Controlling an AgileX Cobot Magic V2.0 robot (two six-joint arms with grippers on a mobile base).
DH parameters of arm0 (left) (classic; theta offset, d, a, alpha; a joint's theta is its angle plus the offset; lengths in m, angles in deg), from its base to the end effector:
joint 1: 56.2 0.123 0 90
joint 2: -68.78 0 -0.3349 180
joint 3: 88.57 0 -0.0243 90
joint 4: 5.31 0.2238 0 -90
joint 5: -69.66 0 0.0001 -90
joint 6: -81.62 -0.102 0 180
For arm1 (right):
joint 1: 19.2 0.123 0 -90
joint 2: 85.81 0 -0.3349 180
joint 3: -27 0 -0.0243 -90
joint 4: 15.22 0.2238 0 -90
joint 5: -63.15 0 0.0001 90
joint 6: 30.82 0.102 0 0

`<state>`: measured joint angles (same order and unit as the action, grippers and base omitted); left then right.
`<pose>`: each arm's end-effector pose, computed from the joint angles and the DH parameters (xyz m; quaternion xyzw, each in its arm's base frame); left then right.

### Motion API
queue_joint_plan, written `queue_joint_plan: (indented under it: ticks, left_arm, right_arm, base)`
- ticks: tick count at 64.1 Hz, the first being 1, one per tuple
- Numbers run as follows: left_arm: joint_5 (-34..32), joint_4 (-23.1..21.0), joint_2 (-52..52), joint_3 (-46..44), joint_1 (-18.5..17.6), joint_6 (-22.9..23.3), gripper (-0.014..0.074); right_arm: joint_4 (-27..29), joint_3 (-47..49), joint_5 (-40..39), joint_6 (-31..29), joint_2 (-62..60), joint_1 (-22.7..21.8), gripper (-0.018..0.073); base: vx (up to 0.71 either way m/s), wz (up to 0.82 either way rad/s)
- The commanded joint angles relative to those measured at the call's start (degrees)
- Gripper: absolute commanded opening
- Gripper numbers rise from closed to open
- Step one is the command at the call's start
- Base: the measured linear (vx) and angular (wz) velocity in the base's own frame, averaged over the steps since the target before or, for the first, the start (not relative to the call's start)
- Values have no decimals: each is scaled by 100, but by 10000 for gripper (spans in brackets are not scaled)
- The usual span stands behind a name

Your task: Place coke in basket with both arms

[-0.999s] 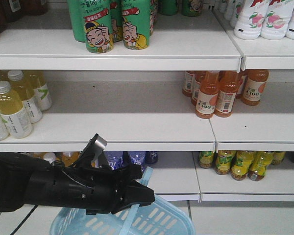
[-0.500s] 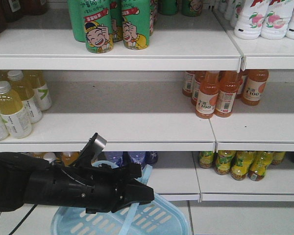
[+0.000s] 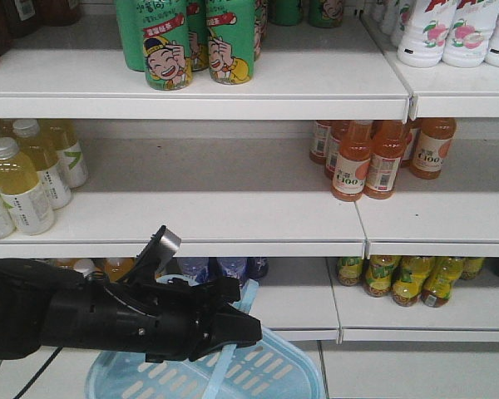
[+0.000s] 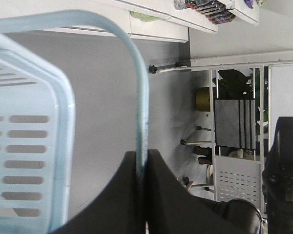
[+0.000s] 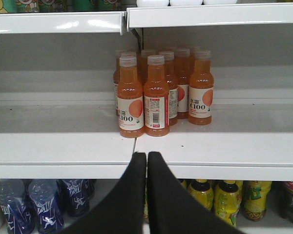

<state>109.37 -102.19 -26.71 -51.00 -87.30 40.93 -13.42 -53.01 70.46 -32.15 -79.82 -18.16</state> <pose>0.2018 -0.1974 0.2735 -0.0528 0.8555 -0.5081 0.0846 -0.0097 0.0002 0.1918 -0.0051 0.7272 0.0104 0.6863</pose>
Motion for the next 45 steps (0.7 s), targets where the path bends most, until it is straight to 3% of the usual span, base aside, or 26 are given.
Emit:
queue_joint_plan:
  ticks: [1,45]
  left_arm:
    - [252,-535,254,-129,-30,-33,-7]
    - [252,-535,254,-129,-30,-33,-7]
  right_arm:
    - [-11,-42,-461,-25,-71,-29,-10]
    - [-11,-42,-461,-25,-71,-29,-10]
  base:
    - [0,0]
    - [-1,-2]
